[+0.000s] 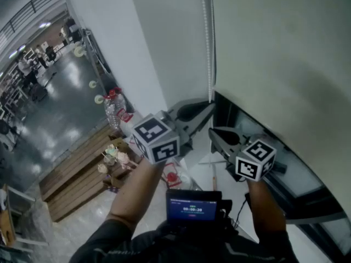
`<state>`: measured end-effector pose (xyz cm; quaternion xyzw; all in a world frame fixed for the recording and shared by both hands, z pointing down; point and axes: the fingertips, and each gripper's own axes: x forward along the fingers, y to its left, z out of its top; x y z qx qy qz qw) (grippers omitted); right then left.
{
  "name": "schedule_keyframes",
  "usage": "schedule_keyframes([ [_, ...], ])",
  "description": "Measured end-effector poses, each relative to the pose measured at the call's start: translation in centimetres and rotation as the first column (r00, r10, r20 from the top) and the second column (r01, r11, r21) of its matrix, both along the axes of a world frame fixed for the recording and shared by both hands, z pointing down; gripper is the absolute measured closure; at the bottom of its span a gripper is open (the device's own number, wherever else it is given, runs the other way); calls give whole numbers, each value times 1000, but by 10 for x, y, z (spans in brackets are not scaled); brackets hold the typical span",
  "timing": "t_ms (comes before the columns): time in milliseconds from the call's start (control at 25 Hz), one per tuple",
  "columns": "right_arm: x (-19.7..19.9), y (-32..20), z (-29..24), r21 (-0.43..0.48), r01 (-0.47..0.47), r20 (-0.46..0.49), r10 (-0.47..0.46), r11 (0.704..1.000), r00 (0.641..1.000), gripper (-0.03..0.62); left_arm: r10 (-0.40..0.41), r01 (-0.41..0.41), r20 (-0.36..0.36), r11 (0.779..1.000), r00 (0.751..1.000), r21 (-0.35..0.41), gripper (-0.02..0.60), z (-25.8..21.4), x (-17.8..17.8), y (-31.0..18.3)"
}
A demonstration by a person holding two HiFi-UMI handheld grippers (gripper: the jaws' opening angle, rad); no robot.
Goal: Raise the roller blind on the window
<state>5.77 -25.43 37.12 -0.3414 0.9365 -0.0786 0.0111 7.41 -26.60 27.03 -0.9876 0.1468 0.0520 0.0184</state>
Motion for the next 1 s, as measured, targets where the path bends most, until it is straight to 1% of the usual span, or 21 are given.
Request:
schedule_keyframes([
  [120,-1,1,13,-28,2,-6,-2,1000,1000,594,-8,9,14,1000,1000,-8,574,12,1,1],
  [240,-2,1,25,-57,0,-9,0,998,1000,594,-20,20,33,1000,999,1,574,25,2,4],
  [480,2,5,49,-121,-16,-27,13,993,1000,594,-8,9,45,1000,999,-21,574,52,5,7],
  [560,3,8,55,-134,-23,-34,19,991,999,594,-6,7,50,1000,999,-20,574,58,8,11],
  [680,5,12,61,-149,-23,-17,21,989,1000,593,-1,1,68,1000,998,-8,574,64,13,12],
  [720,6,12,62,-148,-24,-21,21,989,1000,592,1,-1,74,1000,997,-6,574,65,14,11],
  [800,10,10,62,-135,-40,-69,31,990,997,589,6,-5,74,1000,997,-10,574,66,13,11],
  [840,13,10,60,-122,-53,-98,41,991,994,565,6,-5,69,1000,998,-13,574,66,12,11],
  [920,20,13,48,-85,-63,-134,51,994,990,554,3,-2,57,1000,998,-19,574,67,9,12],
  [1000,28,17,28,-47,-63,-143,56,997,988,535,-1,2,51,1000,999,-21,574,66,7,13],
])
